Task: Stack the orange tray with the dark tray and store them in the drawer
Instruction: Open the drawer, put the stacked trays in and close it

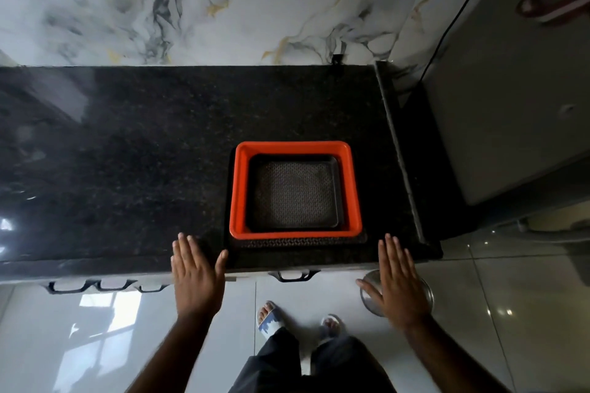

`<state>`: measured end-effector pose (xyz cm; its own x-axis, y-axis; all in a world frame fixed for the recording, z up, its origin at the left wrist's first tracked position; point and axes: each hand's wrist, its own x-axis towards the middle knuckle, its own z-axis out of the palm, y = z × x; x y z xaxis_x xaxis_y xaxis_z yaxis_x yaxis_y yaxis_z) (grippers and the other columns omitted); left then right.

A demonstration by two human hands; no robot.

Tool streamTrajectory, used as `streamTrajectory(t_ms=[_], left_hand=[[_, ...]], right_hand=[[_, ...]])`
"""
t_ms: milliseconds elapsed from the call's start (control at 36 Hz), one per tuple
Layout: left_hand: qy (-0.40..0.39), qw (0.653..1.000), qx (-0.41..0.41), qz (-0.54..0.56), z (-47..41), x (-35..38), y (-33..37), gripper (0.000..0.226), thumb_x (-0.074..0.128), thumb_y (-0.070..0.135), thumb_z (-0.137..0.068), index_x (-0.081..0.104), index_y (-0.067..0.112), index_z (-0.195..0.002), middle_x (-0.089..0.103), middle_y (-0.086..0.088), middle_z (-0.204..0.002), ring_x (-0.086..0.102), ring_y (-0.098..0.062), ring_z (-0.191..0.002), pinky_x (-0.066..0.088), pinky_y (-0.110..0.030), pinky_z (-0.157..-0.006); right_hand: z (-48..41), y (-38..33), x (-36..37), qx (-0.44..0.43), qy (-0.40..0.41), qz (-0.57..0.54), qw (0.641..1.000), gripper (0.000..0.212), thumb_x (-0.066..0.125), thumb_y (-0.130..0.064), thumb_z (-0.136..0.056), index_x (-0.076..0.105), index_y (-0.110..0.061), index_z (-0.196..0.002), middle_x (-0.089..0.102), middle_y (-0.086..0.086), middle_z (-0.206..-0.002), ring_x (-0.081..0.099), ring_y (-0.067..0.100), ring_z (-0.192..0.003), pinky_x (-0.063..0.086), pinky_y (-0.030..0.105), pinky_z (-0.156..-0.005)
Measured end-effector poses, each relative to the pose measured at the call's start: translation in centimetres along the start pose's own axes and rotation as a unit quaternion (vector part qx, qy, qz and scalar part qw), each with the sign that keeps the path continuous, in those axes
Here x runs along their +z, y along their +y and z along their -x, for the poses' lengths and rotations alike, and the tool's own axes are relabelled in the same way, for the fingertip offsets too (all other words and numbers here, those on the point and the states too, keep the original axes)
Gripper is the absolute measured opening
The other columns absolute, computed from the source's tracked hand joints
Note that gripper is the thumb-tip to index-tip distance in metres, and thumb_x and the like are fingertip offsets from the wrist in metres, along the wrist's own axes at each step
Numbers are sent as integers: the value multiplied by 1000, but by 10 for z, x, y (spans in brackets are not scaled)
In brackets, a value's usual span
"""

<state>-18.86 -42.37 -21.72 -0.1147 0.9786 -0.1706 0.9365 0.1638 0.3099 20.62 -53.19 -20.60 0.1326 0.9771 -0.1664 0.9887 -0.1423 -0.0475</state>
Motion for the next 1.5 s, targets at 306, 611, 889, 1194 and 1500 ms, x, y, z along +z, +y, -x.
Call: streamTrajectory(t_ms=[306,611,889,1194,1500], left_hand=[[-20,998,38,-43,91,55,16,92,24,66,-95,0,3,-157,-7,-16,-167,-6,-26,-155,3,-40,-125],[-197,954,181,-137,106,155,106,93,17,70,-94,5,4,-157,1,-14,-167,-4,-28,-155,3,-43,-126],[-206,955,150,-154,106,172,97,93,12,74,-90,13,10,-158,17,-10,-166,8,-25,-155,9,-42,-125],[44,971,232,-42,158,90,36,67,44,49,-99,39,0,-145,40,-19,-151,34,-36,-144,29,-43,-119],[-46,972,169,-153,182,62,-47,89,20,70,-95,14,6,-157,20,-15,-164,12,-29,-154,15,-52,-123]], right_hand=[[2,15,23,-53,-23,5,998,119,39,-87,-81,7,-4,-159,0,18,-169,3,35,-158,19,55,-125],[7,22,37,-79,37,12,996,125,33,-93,-77,2,-3,-159,-2,18,-169,-2,33,-158,18,55,-125],[8,21,40,-78,70,32,994,123,28,-92,-80,3,-2,-159,0,20,-169,-2,33,-158,15,54,-126],[79,1,63,-42,5,18,999,109,28,-85,-87,12,-6,-160,5,19,-169,3,34,-158,20,56,-123],[151,-11,69,-18,-39,50,998,119,21,-92,-79,11,-5,-159,15,20,-168,5,34,-158,15,55,-125]])
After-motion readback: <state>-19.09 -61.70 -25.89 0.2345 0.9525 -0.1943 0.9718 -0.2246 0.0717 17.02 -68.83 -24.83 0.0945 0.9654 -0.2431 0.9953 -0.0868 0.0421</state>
